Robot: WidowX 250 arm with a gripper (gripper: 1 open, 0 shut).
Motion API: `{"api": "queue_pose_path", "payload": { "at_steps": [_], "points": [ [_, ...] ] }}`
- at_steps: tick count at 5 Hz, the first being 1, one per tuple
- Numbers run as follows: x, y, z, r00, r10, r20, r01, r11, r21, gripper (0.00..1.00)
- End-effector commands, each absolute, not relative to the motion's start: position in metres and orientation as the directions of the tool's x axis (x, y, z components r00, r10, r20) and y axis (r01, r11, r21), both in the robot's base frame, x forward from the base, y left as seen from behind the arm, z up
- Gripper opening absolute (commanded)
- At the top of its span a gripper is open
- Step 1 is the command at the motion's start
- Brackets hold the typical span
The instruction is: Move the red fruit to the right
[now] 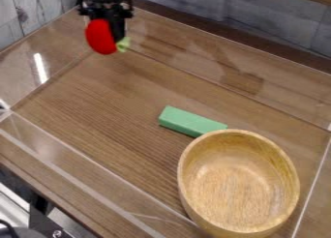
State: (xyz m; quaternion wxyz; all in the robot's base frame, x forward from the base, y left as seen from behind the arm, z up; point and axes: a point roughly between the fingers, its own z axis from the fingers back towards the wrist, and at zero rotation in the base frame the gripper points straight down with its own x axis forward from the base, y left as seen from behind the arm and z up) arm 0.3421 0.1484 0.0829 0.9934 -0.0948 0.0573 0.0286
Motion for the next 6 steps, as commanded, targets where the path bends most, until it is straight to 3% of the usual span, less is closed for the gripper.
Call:
{"api": "queue_pose_path", "payload": {
  "at_steps": [1,2,5,6],
  "points": [
    [0.360,0.119,0.134,0.999,-0.032,0.004,0.033,0.987,-0.160,0.00],
    [0.375,0.082,0.137,0.989,-0.146,0.013,0.146,0.975,-0.165,0.00],
    [0.374,0.009,0.120,0.909,-0.416,0.008,0.411,0.894,-0.180,0.00],
    [0.373,0.003,0.098,0.908,-0.419,0.002,0.412,0.892,-0.185,0.00]
  ]
}}
